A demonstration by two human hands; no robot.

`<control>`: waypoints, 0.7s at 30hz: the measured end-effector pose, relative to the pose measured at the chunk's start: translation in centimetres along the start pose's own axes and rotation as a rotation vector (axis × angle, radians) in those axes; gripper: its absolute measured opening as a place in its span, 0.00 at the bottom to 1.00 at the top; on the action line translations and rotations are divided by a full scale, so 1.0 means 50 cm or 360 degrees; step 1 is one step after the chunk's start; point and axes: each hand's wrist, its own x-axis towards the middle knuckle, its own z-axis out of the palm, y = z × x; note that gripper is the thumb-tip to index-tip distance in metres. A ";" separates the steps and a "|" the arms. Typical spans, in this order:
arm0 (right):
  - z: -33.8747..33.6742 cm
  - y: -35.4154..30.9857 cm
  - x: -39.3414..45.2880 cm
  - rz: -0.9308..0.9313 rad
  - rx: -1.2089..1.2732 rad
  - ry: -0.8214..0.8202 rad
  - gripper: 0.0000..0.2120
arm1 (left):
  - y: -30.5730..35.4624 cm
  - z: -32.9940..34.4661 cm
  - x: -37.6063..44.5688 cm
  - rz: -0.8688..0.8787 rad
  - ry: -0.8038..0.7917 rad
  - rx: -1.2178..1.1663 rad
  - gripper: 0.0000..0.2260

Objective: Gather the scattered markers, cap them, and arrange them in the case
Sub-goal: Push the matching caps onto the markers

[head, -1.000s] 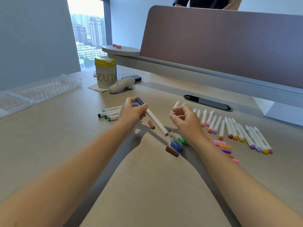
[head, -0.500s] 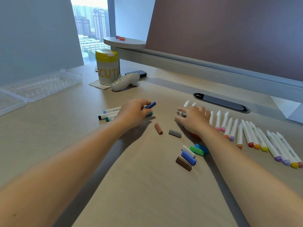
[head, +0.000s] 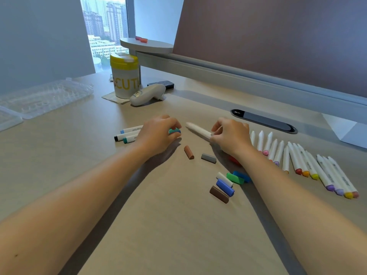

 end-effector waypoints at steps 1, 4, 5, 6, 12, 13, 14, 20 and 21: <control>-0.010 0.001 -0.006 0.0022 0.0119 -0.0004 0.07 | 0.007 -0.004 -0.005 0.0045 0.0018 -0.0063 0.12; -0.048 0.007 -0.037 0.0180 0.0620 -0.0012 0.13 | 0.038 -0.014 -0.026 0.0168 -0.0023 -0.0183 0.11; -0.059 0.011 -0.050 0.0231 0.0756 -0.0007 0.15 | 0.051 -0.016 -0.035 0.0201 -0.0056 -0.0188 0.11; -0.068 0.014 -0.065 0.0271 0.0855 -0.0003 0.16 | 0.065 -0.016 -0.043 0.0231 -0.0097 -0.0179 0.11; -0.100 0.035 -0.135 0.0386 0.0933 0.0000 0.17 | 0.137 -0.001 -0.074 0.0340 -0.0396 -0.0069 0.12; -0.103 0.038 -0.143 0.0386 0.0910 0.0007 0.16 | 0.144 0.004 -0.077 0.0345 -0.0431 -0.0047 0.13; -0.106 0.040 -0.152 0.0391 0.0902 0.0011 0.15 | 0.149 0.009 -0.080 0.0338 -0.0459 -0.0040 0.13; -0.111 0.043 -0.182 0.0391 0.0902 0.0027 0.11 | 0.163 0.033 -0.088 0.0350 -0.0559 0.0109 0.14; -0.110 0.043 -0.184 0.0389 0.0903 0.0028 0.11 | 0.165 0.035 -0.088 0.0347 -0.0543 0.0117 0.13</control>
